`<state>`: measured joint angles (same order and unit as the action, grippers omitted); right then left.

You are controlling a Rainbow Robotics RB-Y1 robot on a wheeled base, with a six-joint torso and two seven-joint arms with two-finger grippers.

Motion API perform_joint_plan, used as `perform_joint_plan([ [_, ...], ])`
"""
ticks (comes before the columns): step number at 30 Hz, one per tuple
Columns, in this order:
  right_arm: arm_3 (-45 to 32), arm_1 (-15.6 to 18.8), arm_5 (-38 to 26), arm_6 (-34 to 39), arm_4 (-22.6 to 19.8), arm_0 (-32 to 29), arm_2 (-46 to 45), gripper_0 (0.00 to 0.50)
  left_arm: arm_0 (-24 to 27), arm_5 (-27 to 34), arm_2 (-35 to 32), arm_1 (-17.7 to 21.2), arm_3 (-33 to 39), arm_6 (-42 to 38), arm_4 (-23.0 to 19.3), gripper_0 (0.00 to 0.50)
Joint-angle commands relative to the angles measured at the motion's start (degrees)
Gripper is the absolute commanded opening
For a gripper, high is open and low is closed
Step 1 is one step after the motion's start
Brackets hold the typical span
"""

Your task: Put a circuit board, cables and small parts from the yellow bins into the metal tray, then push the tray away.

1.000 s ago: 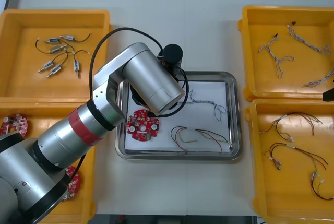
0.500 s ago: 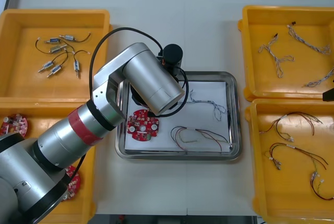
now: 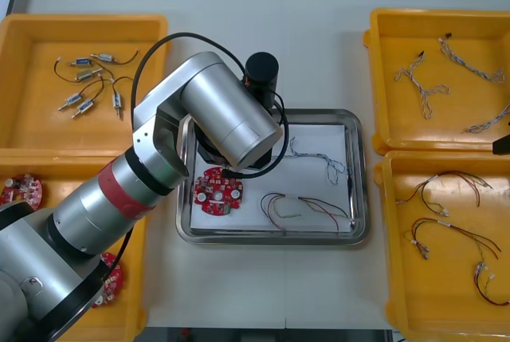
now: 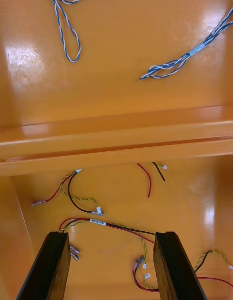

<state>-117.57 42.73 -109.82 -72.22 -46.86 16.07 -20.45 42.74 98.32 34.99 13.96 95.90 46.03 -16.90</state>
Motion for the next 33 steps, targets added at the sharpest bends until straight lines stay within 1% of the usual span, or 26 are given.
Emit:
perform_joint_plan([
  [1,-1.52,2.36,-0.18,1.29,-0.34,-0.52,-1.78,0.5,3.93,2.67,-3.7,-0.16,3.24,-4.73,-3.31,0.5],
  [4,-1.52,2.36,-0.18,1.29,-0.34,-0.52,-1.78,0.5,6.3,5.13,-6.07,0.8,3.77,-4.64,-6.39,0.5],
  [6,-1.52,2.36,-0.18,1.29,-0.34,-0.52,-1.78,0.5,8.41,7.51,-8.53,1.95,3.77,-4.37,-9.81,0.5],
  [7,-1.52,2.36,-0.18,1.29,-0.34,-0.52,-1.78,0.5,8.94,8.12,-9.15,2.21,3.85,-4.29,-10.69,0.5],
  [9,-1.52,2.36,-0.18,1.29,-0.34,-0.52,-1.78,0.5,10.69,10.85,-10.9,4.23,4.47,-3.85,-13.68,0.5],
  [10,-1.52,2.36,-0.18,1.29,-0.34,-0.52,-1.78,0.5,11.05,11.37,-11.34,4.76,4.65,-3.76,-14.47,0.5],
  [14,-1.52,2.36,-0.18,1.29,-0.34,-0.52,-1.78,0.5,11.93,11.68,-14.77,9.86,7.02,-2.79,-20.19,0.5],
  [15,-1.52,2.36,-0.18,1.29,-0.34,-0.52,-1.78,0.5,11.75,11.68,-15.74,11.35,7.9,-2.44,-21.77,0.5],
  [16,-1.52,2.36,-0.18,1.29,-0.34,-0.52,-1.78,0.5,11.84,11.68,-16.18,12.05,8.16,-2.26,-22.47,0.5],
  [18,-1.52,2.36,-0.18,1.29,-0.34,-0.52,-1.78,0.5,11.75,11.68,-17.23,15.66,9.74,-1.83,-25.2,0.5],
  [19,-1.52,2.36,-0.18,1.29,-0.34,-0.52,-1.78,0.5,11.75,11.68,-17.41,16.45,10.1,-1.65,-25.64,0.5],
  [22,-1.52,2.36,-0.18,1.29,-0.34,-0.52,-1.78,0.5,11.05,11.68,-17.93,21.37,12.38,-1.3,-28.27,0.5],
  [23,-1.52,2.36,-0.18,1.29,-0.34,-0.52,-1.78,0.5,10.78,11.68,-18.02,22.25,12.73,-1.3,-28.71,0.5],
  [24,-1.52,2.36,-0.18,1.29,-0.34,-0.52,-1.78,0.5,10.78,11.68,-18.02,22.25,12.73,-1.3,-28.71,0.5],
  [25,-1.52,2.36,-0.18,1.29,-0.34,-0.52,-1.78,0.5,9.38,11.68,-18.2,25.41,13.7,-1.03,-30.29,0.5],
  [26,-1.52,2.36,-0.18,1.29,-0.34,-0.52,-1.78,0.5,8.5,11.68,-18.46,27.35,14.4,-0.86,-31.61,0.5],
  [27,-1.52,2.36,-0.18,1.29,-0.34,-0.52,-1.78,0.5,8.15,11.68,-18.64,28.14,14.49,-0.77,-32.31,0.5],
  [29,-1.52,2.36,-0.18,1.29,-0.34,-0.52,-1.78,0.5,6.21,11.68,-19.43,32.45,15.72,-0.51,-35.83,0.5],
  [30,-1.52,2.36,-0.18,1.29,-0.34,-0.52,-1.78,0.5,5.6,11.68,-19.69,33.41,16.25,-0.42,-36.71,0.5],
  [32,-1.52,2.36,-0.18,1.29,-0.34,-0.52,-1.78,0.5,2.96,11.68,-21.27,37.37,18.36,-0.42,-40.05,0.5],
  [33,-1.52,2.36,-0.18,1.29,-0.34,-0.52,-1.78,0.5,2.96,11.68,-21.27,37.37,18.36,-0.42,-40.05,0.5],
])
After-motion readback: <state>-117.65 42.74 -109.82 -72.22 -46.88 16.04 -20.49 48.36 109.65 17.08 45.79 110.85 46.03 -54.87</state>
